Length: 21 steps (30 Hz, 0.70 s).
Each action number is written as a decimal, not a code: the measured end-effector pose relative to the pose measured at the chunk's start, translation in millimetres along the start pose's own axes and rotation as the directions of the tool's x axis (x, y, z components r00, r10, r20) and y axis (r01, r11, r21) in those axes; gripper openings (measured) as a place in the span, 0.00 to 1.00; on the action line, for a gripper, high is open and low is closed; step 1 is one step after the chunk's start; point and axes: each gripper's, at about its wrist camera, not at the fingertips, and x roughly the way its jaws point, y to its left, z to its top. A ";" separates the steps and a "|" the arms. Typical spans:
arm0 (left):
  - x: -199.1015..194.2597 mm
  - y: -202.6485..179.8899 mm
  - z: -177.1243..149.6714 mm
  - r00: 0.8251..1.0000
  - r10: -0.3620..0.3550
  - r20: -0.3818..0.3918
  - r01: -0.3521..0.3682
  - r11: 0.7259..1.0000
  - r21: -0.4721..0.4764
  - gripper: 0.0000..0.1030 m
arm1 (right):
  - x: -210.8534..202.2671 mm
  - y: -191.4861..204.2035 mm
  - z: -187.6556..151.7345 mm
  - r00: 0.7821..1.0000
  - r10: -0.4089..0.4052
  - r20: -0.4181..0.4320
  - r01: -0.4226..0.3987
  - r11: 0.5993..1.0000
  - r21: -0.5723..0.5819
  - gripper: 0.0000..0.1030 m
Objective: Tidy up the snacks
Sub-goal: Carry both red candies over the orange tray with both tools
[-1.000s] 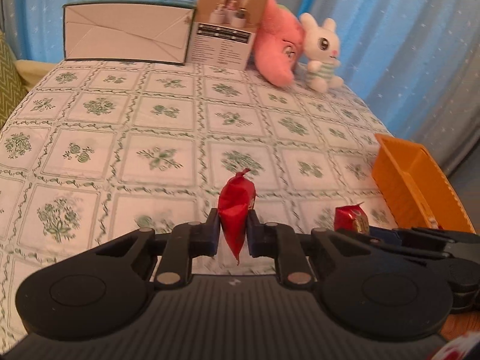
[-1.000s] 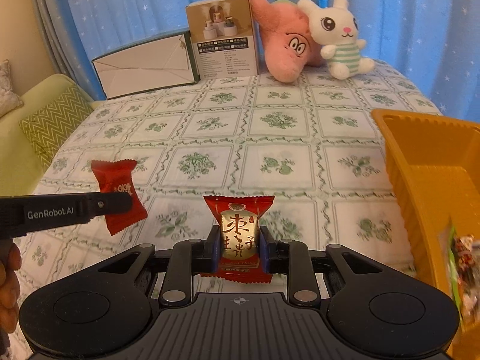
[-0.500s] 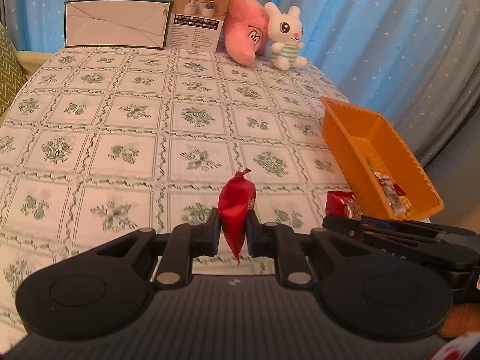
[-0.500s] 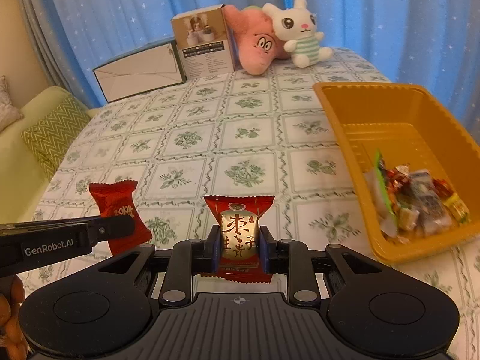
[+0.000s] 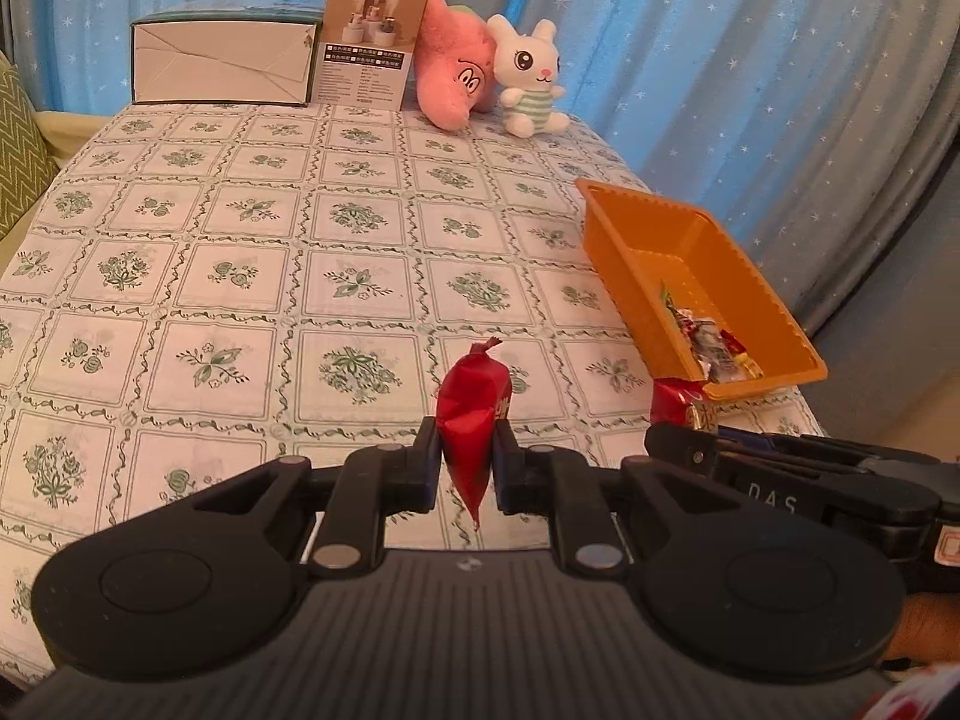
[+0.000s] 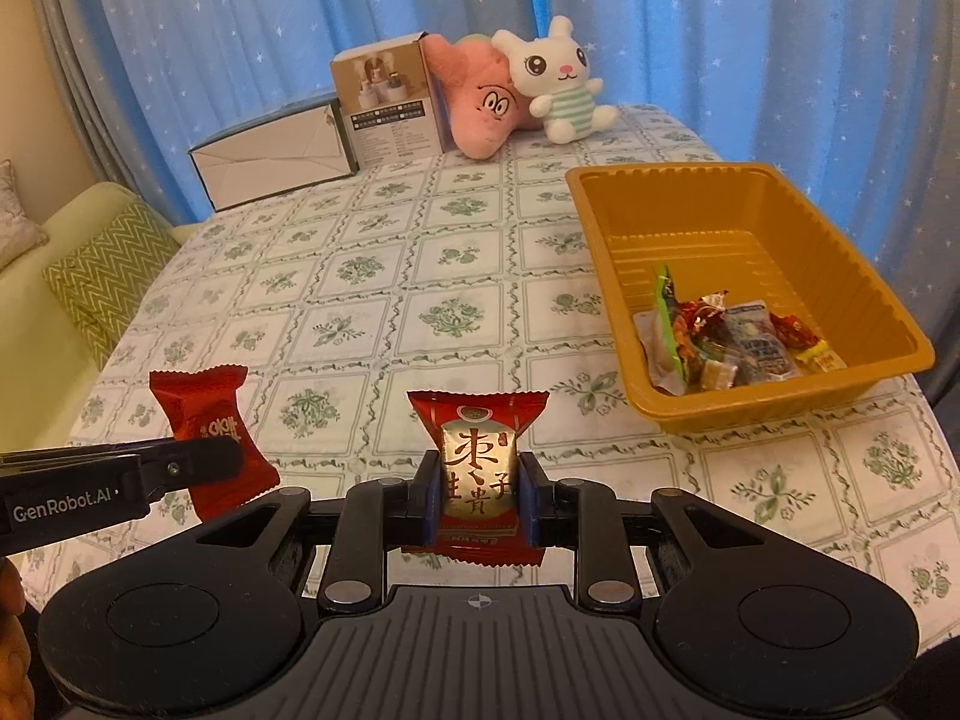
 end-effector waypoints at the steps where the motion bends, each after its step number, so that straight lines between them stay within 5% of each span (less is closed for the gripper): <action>1: -1.6 -2.4 -1.3 1.000 -0.001 0.000 0.001 1.000 0.005 0.15 | -2.3 -1.2 -1.1 1.000 -0.002 0.001 0.002 1.000 0.002 0.25; 21: -3.8 -41.8 -1.3 0.999 -0.042 -0.012 0.043 0.998 0.056 0.15 | -33.6 -39.6 -5.0 0.998 -0.045 0.035 0.043 0.997 0.069 0.25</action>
